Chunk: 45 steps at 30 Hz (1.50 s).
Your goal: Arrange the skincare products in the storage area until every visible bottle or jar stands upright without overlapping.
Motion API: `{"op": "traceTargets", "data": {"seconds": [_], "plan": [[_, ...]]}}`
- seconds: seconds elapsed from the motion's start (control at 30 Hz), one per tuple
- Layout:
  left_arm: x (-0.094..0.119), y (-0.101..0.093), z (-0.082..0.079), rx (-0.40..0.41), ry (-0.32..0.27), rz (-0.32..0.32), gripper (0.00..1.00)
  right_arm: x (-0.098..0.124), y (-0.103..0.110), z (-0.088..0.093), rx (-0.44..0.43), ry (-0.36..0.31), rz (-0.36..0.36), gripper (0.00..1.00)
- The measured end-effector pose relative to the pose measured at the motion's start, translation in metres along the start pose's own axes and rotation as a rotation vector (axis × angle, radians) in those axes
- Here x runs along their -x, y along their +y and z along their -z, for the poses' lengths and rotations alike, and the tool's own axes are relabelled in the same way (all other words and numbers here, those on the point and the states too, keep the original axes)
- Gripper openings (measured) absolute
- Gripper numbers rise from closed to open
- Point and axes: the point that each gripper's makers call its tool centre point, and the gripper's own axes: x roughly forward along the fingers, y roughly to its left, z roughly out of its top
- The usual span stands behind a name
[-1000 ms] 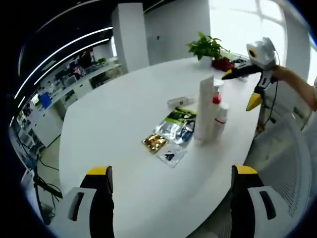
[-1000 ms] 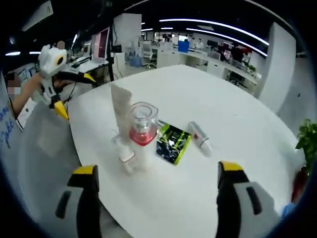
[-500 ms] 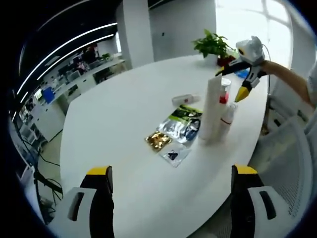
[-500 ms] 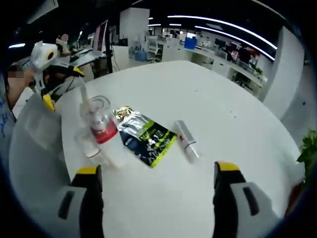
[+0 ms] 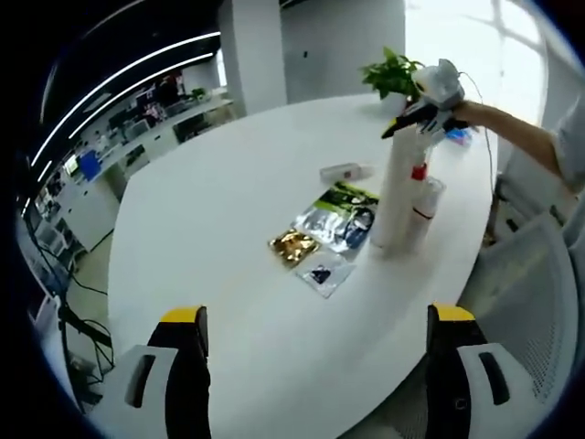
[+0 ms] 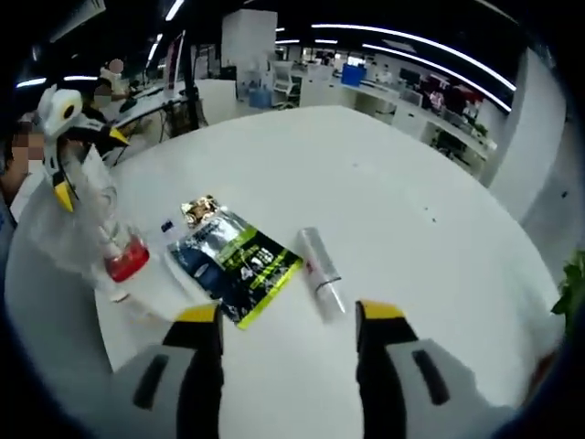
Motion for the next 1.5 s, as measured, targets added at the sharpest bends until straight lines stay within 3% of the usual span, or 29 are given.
{"op": "traceTargets", "data": {"seconds": [0.5, 0.67, 0.83, 1.03, 1.5], "plan": [[-0.005, 0.006, 0.002, -0.010, 0.027, -0.008, 0.97, -0.038, -0.025, 0.008, 0.041, 0.121, -0.049, 0.41], [-0.005, 0.007, 0.006, -0.007, 0.039, -0.009, 0.97, -0.054, -0.031, 0.023, 0.073, 0.231, -0.070, 0.39], [-0.005, 0.006, 0.008, 0.001, 0.045, -0.005, 0.97, -0.066, -0.037, 0.023, 0.089, 0.244, -0.080, 0.37], [-0.004, 0.008, 0.011, 0.006, 0.050, -0.012, 0.97, -0.077, -0.042, 0.028, 0.136, 0.315, -0.096, 0.37], [-0.002, 0.007, 0.013, 0.006, 0.055, -0.015, 0.97, -0.097, -0.044, 0.027, 0.105, 0.362, -0.160, 0.29]]}}
